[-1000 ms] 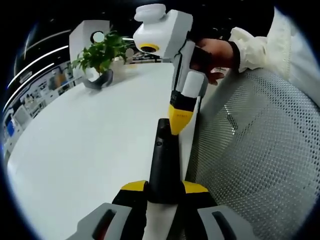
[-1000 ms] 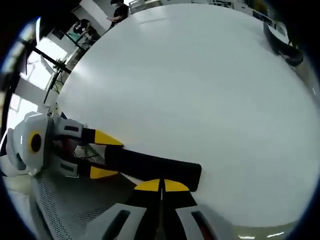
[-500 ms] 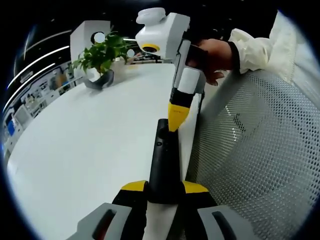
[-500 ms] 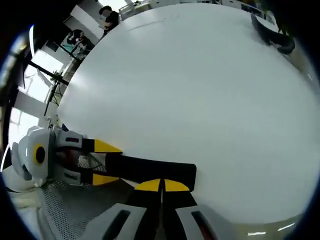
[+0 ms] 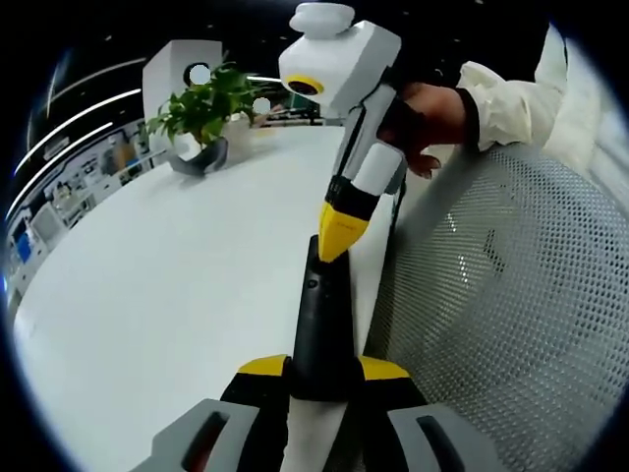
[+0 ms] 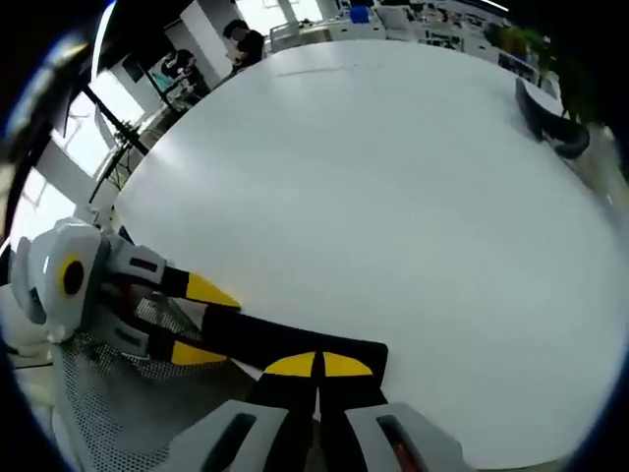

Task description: Press the specified remote control buttons in sequence, fully releasing each button before pressing the next.

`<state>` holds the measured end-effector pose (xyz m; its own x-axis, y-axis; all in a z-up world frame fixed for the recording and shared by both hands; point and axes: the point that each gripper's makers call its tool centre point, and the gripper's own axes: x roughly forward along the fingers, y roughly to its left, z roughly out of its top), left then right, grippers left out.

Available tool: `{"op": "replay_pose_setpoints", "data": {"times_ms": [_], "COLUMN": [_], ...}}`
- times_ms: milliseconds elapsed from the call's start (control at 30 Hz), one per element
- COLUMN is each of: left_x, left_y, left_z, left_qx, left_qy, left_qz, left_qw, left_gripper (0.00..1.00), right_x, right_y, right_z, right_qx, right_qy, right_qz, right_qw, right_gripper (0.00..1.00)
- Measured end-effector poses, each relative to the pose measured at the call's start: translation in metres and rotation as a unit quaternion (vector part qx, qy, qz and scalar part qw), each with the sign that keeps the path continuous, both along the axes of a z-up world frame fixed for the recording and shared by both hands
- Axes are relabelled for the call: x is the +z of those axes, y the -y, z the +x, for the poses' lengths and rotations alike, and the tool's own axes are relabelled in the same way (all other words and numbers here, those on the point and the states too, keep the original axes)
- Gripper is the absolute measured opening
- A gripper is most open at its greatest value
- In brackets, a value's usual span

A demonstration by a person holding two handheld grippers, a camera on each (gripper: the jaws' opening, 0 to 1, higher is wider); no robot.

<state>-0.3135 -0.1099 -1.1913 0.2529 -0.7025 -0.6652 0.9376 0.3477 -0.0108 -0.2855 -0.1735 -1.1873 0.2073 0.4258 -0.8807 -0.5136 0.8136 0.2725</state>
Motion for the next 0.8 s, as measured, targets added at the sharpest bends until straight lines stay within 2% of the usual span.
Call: {"op": "replay_pose_setpoints", "data": {"times_ms": [400,533,633,800], "left_x": [-0.0013,-0.0020,-0.0019,-0.0022], "left_y": [0.0019,0.0027,0.0025,0.0026], "left_z": [-0.0029,-0.0027,-0.0018,-0.0008], "left_qx": [0.012,0.014,0.015,0.012], "left_qy": [0.007,0.019,0.018,0.017], "left_qz": [-0.002,0.003,0.001,0.003], "left_qw": [0.9999,0.9997,0.9997,0.9998], "left_gripper": [0.25,0.25,0.25,0.25], "right_x": [0.0016,0.0016,0.0015,0.0017], "right_y": [-0.0008,-0.0004,-0.0003,-0.0002], "right_z": [-0.0013,-0.0006,0.0016,0.0048], "right_qx": [0.024,0.033,0.029,0.016], "right_qy": [0.052,0.072,0.070,0.048], "right_qz": [-0.019,-0.021,-0.019,-0.002], "right_qw": [0.9982,0.9966,0.9969,0.9987], "right_gripper": [0.00,0.00,0.00,0.00]}}
